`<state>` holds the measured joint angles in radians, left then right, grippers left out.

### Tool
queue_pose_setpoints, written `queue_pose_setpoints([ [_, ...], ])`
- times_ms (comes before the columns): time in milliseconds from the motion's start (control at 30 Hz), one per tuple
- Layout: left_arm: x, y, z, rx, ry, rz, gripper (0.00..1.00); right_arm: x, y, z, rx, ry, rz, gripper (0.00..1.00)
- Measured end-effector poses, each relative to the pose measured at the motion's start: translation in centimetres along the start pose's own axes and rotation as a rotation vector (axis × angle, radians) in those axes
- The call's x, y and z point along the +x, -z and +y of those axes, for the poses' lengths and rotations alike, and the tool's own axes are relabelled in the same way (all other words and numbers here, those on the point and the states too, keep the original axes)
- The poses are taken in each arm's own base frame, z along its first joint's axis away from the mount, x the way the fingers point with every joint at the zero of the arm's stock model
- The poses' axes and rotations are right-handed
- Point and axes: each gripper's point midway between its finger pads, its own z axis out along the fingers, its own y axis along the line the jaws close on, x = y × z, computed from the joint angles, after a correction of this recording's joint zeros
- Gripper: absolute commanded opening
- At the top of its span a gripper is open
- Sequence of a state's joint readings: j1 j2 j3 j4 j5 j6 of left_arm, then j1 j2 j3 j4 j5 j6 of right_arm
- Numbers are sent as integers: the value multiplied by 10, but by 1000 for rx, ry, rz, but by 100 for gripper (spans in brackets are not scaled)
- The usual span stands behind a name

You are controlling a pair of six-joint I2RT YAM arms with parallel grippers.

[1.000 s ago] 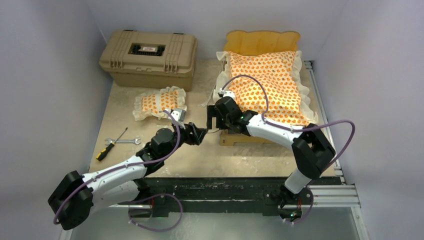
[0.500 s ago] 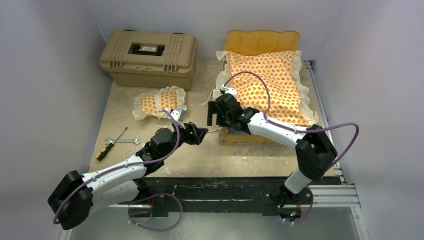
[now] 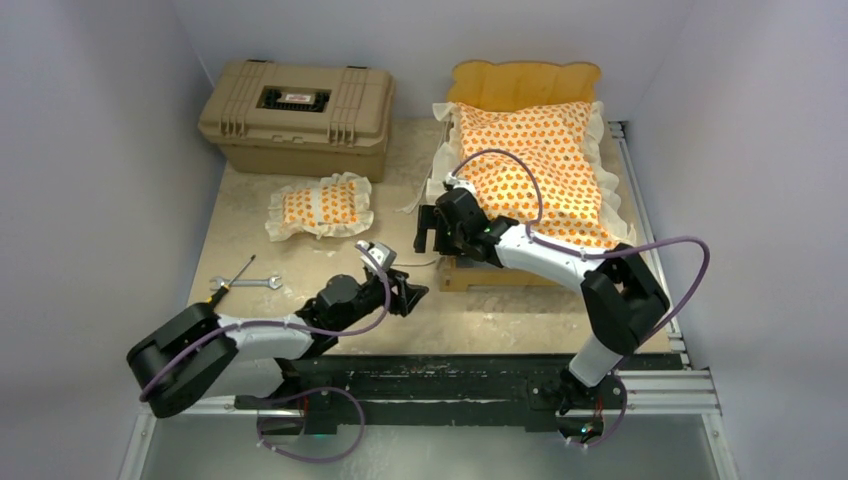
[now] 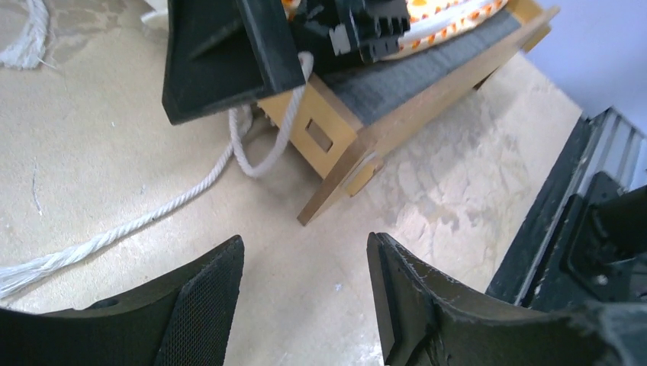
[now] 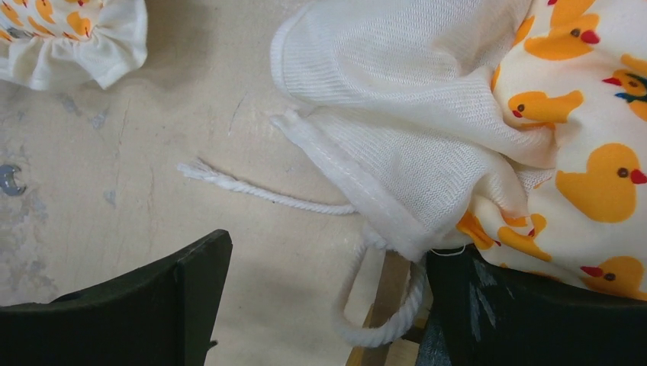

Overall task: Set up the pet bed
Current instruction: Cross the ropes on the bed frame.

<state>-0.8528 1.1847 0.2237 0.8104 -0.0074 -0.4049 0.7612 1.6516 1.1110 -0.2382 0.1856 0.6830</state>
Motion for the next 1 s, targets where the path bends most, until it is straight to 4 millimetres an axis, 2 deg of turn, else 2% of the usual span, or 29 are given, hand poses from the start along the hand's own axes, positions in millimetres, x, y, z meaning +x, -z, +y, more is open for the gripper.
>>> queue_pose_setpoints([
  [100,15,-4,1,12,-38,16,59,4,-4,-3,-24,-28,21,99],
  [300,21,-17,6,15,-135,-40,56,8,-11,-6,-55,-56,39,99],
  [367,23,-21,8,15,-165,-64,53,7,-14,-7,-64,-63,42,99],
  [400,28,-22,12,8,-184,-66,50,7,-15,-7,-69,-67,44,99],
  [467,50,-20,24,-17,-223,-21,44,7,-17,-8,-79,-76,46,99],
  [533,76,-18,35,-43,-263,50,42,7,-17,-8,-90,-82,47,99],
  [600,86,-17,39,-54,-298,77,42,6,-18,-8,-97,-88,45,99],
  [700,82,-25,35,-46,-341,56,42,6,-19,-9,-106,-94,47,99],
  [1000,54,-54,26,-47,-440,-43,41,6,-18,-8,-123,-100,57,99],
])
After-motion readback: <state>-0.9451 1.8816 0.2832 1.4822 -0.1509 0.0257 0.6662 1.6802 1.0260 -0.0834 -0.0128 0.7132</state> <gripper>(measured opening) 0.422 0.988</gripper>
